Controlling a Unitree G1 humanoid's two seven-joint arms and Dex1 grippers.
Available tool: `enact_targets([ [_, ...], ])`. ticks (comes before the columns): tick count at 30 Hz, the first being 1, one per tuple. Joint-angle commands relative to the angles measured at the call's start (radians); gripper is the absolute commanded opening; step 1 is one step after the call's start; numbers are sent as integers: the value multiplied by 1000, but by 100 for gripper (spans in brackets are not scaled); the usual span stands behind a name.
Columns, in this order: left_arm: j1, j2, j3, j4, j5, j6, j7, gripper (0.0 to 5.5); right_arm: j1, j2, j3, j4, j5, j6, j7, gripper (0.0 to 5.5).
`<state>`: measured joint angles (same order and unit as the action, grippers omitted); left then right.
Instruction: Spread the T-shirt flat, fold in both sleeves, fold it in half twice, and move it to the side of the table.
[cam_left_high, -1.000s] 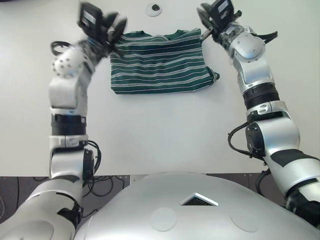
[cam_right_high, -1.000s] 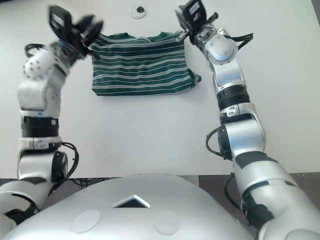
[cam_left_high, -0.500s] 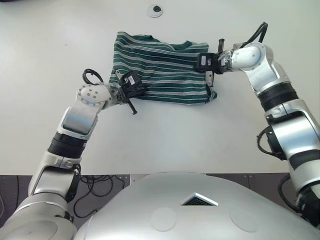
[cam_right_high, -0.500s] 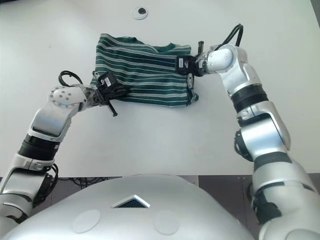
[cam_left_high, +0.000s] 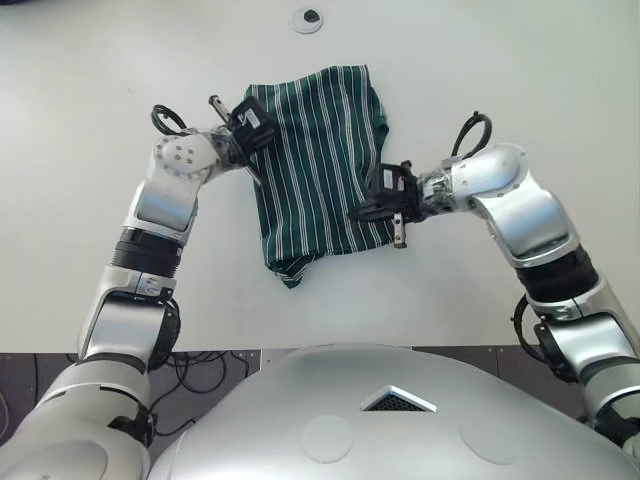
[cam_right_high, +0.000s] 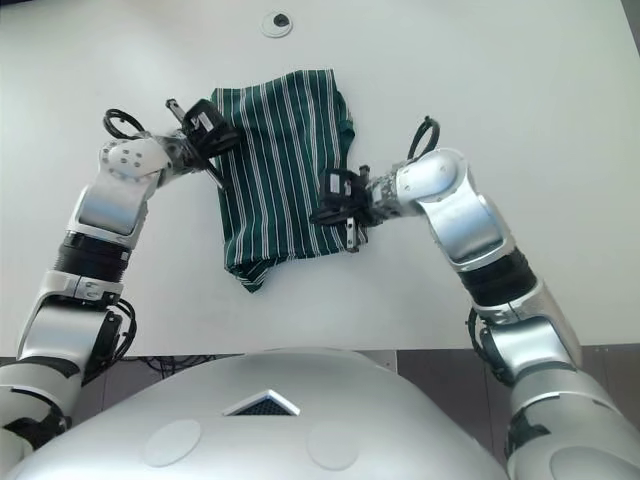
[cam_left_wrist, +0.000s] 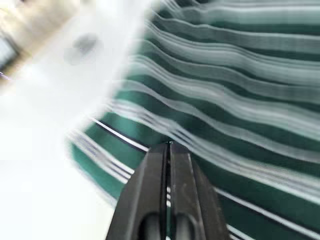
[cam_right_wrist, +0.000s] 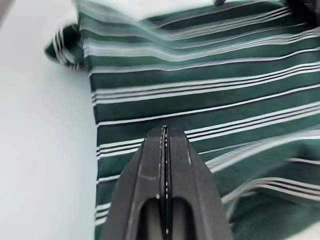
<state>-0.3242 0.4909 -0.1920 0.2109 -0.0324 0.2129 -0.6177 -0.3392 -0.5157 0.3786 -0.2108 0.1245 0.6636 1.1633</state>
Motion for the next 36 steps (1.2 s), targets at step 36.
enact_targets([
  [36,629,482,-24,-418,464,-690,-141,221,-25,-317,-49,579,-633,-1852,-497,229],
])
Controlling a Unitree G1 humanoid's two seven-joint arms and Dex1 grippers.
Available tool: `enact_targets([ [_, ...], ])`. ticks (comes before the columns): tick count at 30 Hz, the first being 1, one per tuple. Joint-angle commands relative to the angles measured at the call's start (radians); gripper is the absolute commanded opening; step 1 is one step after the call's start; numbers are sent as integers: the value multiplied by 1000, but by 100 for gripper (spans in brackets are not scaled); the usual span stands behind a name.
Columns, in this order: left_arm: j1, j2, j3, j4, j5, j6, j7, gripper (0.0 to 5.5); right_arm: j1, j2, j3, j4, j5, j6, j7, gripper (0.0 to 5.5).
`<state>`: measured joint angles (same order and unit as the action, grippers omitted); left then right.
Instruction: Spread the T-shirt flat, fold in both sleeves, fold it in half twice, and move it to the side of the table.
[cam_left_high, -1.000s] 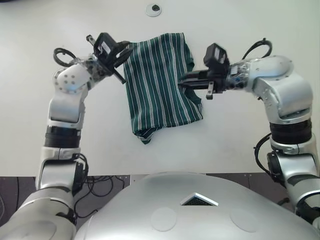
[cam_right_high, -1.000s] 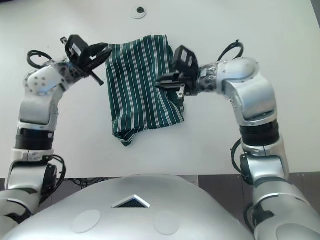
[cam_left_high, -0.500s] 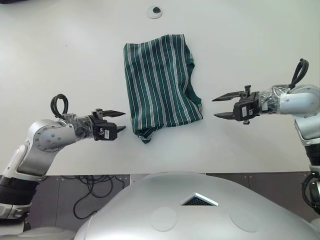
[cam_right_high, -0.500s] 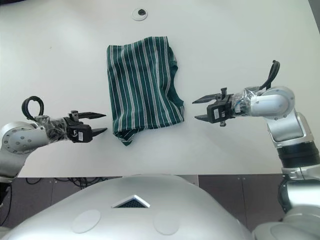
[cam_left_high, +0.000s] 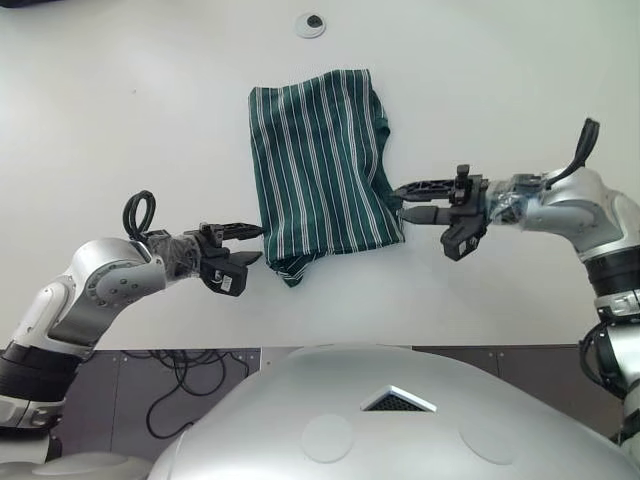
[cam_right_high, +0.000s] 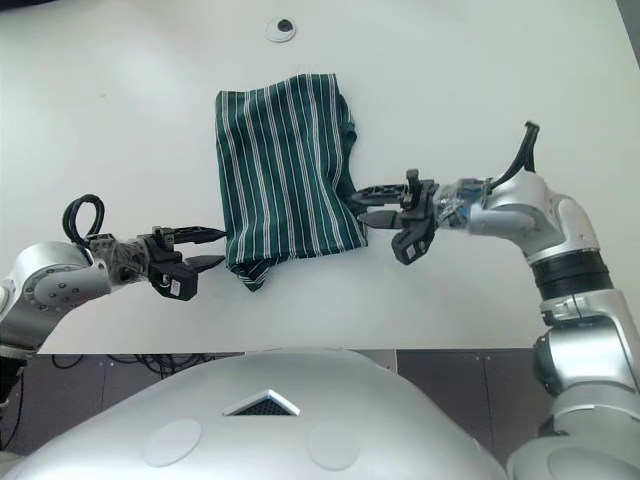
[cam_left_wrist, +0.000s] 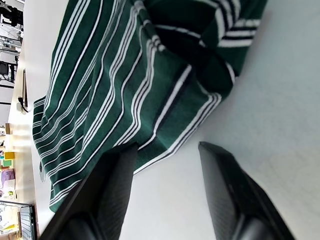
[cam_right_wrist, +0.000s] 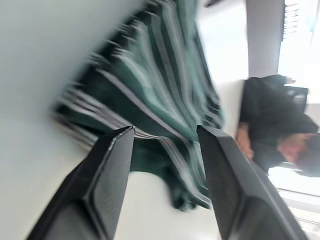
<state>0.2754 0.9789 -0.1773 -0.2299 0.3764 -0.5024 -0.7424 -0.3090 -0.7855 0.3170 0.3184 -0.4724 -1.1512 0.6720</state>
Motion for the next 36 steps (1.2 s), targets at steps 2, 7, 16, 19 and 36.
enact_targets([
  [2,19,-8,-43,26,51,27,-15,221,-53,-58,34,84,-87,-81,-23,229],
  [7,-10,-10,-52,29,32,32,-22,221,2,-54,67,99,-168,-130,-85,229],
  [16,-30,-7,-84,-1,4,30,-42,221,-2,84,73,55,-368,-62,-301,229],
  [19,-21,4,-97,-27,-10,21,-59,200,-5,79,96,55,-409,-55,-344,194],
  [36,3,63,-21,-198,-562,436,-278,0,159,-71,218,-442,731,933,349,4],
])
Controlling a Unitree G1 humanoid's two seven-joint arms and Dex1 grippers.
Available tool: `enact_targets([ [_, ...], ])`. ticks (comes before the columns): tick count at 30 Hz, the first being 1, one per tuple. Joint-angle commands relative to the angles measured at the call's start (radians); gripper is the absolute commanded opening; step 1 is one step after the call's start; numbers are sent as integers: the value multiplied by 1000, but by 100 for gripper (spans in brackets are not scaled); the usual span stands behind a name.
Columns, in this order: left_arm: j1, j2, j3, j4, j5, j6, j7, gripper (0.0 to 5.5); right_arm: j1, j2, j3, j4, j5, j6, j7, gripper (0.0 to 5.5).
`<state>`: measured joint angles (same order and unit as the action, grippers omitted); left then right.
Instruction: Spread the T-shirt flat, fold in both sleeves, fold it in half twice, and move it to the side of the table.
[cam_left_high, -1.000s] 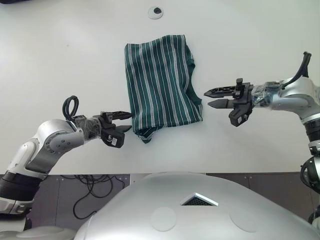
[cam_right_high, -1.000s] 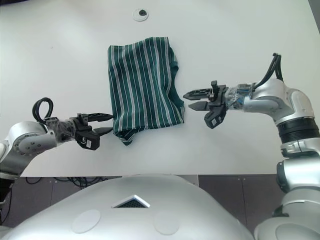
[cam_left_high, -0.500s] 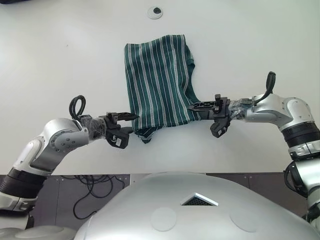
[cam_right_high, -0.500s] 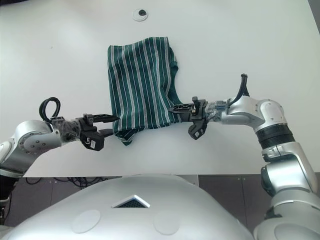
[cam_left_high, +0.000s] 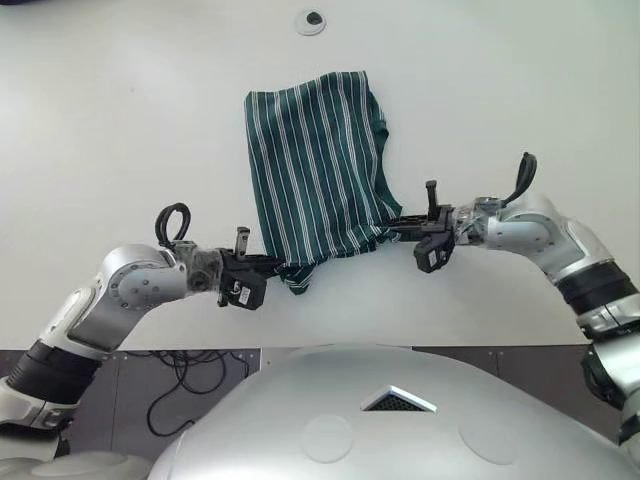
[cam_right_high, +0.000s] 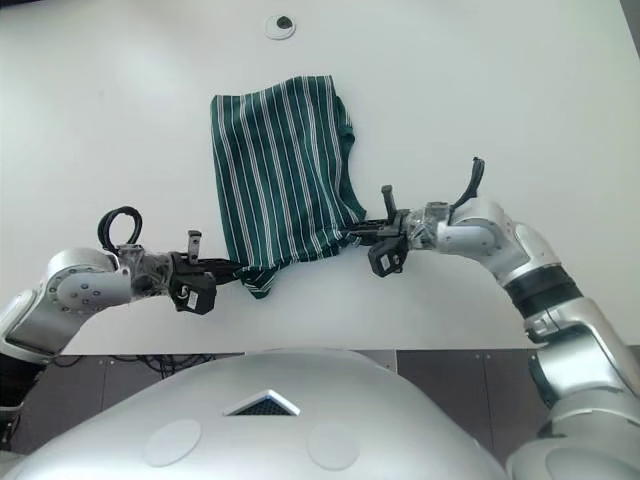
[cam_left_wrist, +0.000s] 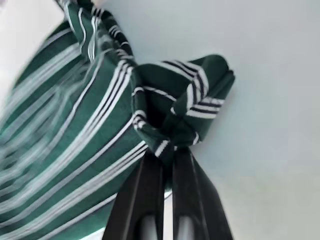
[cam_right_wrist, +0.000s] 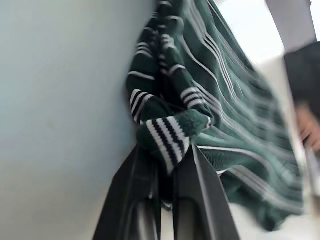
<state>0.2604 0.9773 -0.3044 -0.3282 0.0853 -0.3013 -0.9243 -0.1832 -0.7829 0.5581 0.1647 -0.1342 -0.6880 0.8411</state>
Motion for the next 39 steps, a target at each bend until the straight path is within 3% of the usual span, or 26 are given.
enact_targets([
  [1,7,60,136,-112,-323,280,-95,0,23,-57,-47,-320,448,556,171,4],
  [8,-143,-44,341,-73,-668,627,24,0,-158,121,-204,-276,594,913,23,3],
  [14,-338,-163,337,96,-691,840,165,0,-351,283,-200,3,430,908,-35,3],
  [27,-601,-372,272,418,-507,940,324,0,-605,545,-234,565,210,771,-110,3],
  [28,-619,-385,272,451,-497,950,335,32,-615,553,-238,597,202,769,-118,3],
  [32,-687,-446,310,616,-468,980,413,91,-652,577,-265,738,157,778,-186,94],
  [33,-695,-457,323,654,-463,982,432,115,-660,582,-283,768,160,790,-204,103],
  [39,-706,-510,438,789,-445,928,554,115,-735,628,-554,901,337,949,-347,103],
])
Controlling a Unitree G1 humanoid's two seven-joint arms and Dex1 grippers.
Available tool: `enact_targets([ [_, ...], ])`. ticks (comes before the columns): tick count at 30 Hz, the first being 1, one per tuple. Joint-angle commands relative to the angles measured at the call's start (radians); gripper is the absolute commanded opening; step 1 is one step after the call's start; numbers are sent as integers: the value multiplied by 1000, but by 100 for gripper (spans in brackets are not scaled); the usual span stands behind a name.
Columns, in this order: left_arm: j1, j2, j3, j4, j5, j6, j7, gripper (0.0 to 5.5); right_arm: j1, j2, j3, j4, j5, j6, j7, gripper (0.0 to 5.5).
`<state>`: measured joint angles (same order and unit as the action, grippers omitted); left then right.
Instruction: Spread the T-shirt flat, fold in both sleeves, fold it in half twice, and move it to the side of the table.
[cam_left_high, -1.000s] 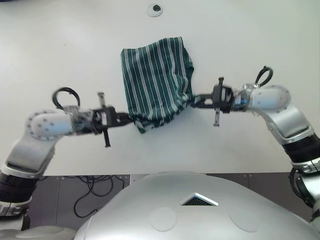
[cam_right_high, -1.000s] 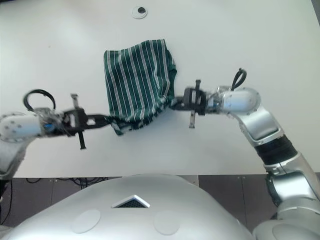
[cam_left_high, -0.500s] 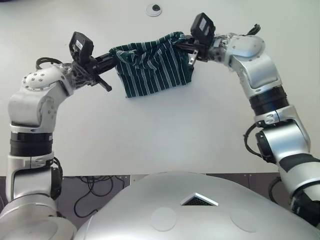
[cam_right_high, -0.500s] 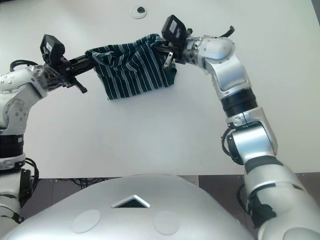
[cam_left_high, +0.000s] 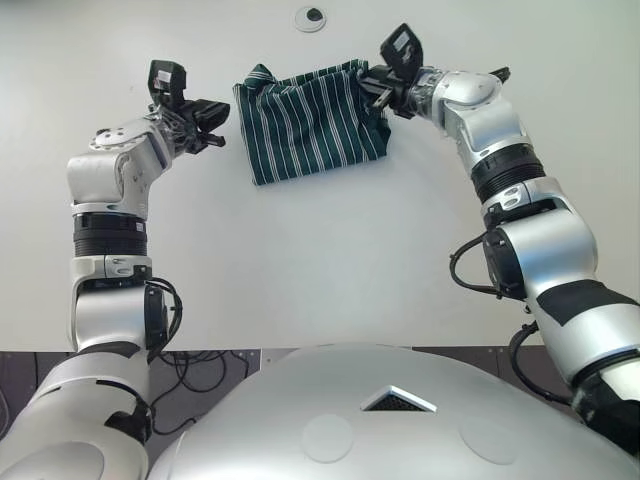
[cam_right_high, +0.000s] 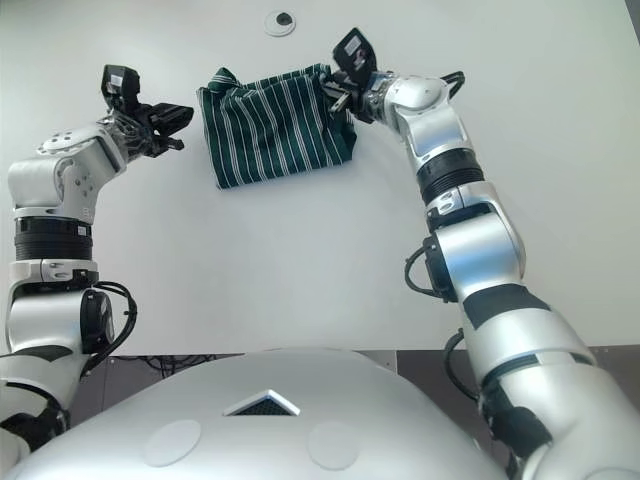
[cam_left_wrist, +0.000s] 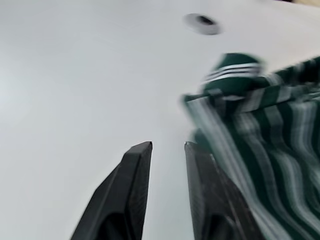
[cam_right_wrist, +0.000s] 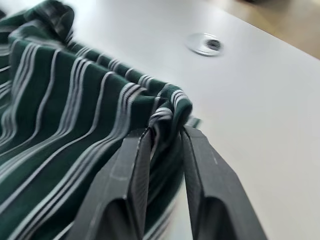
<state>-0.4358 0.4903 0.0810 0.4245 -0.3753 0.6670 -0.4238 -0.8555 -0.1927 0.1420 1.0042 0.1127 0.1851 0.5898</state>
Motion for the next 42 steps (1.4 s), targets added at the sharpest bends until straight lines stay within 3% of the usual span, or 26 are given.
enact_targets([
  [1,-1,-32,70,30,13,-58,64,115,-75,39,-182,78,115,92,-131,103],
  [4,50,-64,117,-65,-14,-126,61,115,-58,45,-192,29,104,51,-130,103],
  [9,115,-111,165,-152,-27,-150,99,37,100,91,39,-279,32,-9,173,18],
  [11,128,-127,167,-163,-20,-155,112,11,145,106,126,-301,-10,-21,258,0],
  [13,138,-138,172,-184,-24,-149,122,2,142,141,140,-232,-29,-49,268,0],
  [18,177,-169,186,-246,-33,-133,149,2,46,186,10,-84,11,77,92,0],
  [21,187,-179,214,-273,-46,-137,171,2,-23,151,-106,53,64,286,-37,0],
  [28,212,-192,256,-342,-55,-132,214,2,23,-51,-171,218,-22,252,-333,0],
  [32,254,-202,266,-384,-56,-128,229,2,116,-205,-342,206,60,211,-535,0],
  [37,318,-223,290,-443,-66,-124,256,2,350,-273,-544,-81,178,342,-690,0],
  [42,334,-220,301,-453,-70,-127,264,2,568,-218,-530,-557,234,632,-680,0],
])
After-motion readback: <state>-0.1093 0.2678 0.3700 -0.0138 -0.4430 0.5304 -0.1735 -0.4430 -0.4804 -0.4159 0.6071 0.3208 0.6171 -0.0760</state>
